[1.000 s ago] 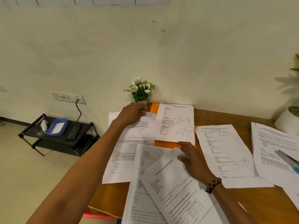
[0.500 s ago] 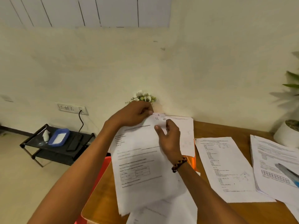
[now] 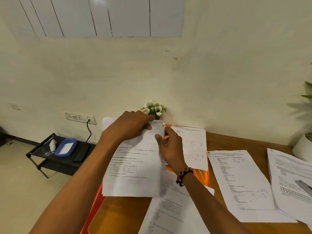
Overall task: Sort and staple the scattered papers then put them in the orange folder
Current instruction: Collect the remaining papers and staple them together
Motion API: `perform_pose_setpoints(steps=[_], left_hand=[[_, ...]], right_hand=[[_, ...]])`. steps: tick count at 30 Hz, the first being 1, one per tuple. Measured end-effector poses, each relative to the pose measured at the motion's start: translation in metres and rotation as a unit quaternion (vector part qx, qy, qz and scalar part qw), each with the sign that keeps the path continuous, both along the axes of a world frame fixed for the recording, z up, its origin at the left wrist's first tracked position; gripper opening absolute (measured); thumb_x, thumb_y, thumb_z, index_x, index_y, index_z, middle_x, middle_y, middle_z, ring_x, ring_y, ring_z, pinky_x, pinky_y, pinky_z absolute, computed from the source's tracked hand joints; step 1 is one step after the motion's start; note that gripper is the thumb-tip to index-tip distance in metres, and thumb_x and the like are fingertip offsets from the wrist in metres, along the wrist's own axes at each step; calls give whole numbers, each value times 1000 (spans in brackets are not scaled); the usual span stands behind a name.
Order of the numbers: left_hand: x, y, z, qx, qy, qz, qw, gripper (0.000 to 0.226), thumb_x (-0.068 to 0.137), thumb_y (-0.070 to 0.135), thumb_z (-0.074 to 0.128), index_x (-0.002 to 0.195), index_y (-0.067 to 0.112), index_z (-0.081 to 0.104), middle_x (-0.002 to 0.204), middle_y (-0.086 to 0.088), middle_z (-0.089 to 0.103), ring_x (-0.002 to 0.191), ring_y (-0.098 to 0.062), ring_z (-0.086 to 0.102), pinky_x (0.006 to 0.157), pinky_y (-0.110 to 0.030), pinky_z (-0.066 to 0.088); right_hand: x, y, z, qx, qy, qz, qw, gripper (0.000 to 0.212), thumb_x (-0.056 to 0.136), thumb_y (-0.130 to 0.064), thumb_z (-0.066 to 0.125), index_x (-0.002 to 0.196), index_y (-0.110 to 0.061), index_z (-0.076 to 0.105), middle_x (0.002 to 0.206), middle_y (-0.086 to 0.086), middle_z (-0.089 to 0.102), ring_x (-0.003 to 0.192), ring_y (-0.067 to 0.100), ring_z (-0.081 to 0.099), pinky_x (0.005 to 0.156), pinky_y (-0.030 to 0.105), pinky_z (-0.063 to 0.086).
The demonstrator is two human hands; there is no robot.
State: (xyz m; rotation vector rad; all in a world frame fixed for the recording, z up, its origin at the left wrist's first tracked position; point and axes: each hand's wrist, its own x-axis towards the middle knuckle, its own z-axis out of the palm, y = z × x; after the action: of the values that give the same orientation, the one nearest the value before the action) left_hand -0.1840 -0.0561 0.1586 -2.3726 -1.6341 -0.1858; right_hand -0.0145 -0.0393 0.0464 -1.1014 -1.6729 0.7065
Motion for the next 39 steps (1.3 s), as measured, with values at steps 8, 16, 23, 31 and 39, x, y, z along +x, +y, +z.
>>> perform_pose_setpoints(steps=[8, 16, 23, 31, 39], left_hand=[[-4, 5, 37, -121, 26, 31, 992, 36, 102, 39, 53, 137, 32, 53, 126, 1, 63, 113, -24, 59, 88, -40, 48], [26, 18, 6, -212, 76, 50, 973, 28, 106, 48, 38, 97, 23, 50, 88, 4, 54, 81, -19, 53, 77, -38, 46], [61, 7, -67, 2, 99, -27, 995, 26, 104, 41, 45, 107, 18, 58, 103, -4, 64, 97, -25, 60, 82, -37, 44], [78, -5, -145, -202, -162, -77, 963, 17, 108, 32, 40, 98, 26, 51, 91, 4, 64, 75, -15, 57, 64, -33, 49], [94, -9, -176, -226, -212, -121, 943, 20, 105, 22, 50, 89, 35, 49, 93, 16, 55, 78, 0, 52, 67, -11, 33]], right_hand=[[17, -15, -6, -19, -26, 224, 974, 46, 107, -19, 49, 151, -12, 38, 102, -25, 66, 84, -5, 64, 70, 13, 48], [22, -30, -40, -65, 38, 192, 978, 34, 105, -29, 50, 139, -31, 51, 119, 8, 70, 103, 35, 68, 76, 44, 59], [61, -59, -65, -138, 19, 135, 981, 40, 106, -18, 50, 135, -41, 36, 136, -20, 52, 122, 5, 57, 87, 24, 59], [100, -86, -101, -191, -46, 125, 972, 22, 101, -43, 53, 118, -30, 57, 105, -7, 70, 90, 16, 70, 72, 34, 63], [157, -98, -126, -171, -36, -244, 954, 14, 93, -21, 72, 98, -23, 59, 92, -9, 64, 85, 11, 64, 80, 30, 58]])
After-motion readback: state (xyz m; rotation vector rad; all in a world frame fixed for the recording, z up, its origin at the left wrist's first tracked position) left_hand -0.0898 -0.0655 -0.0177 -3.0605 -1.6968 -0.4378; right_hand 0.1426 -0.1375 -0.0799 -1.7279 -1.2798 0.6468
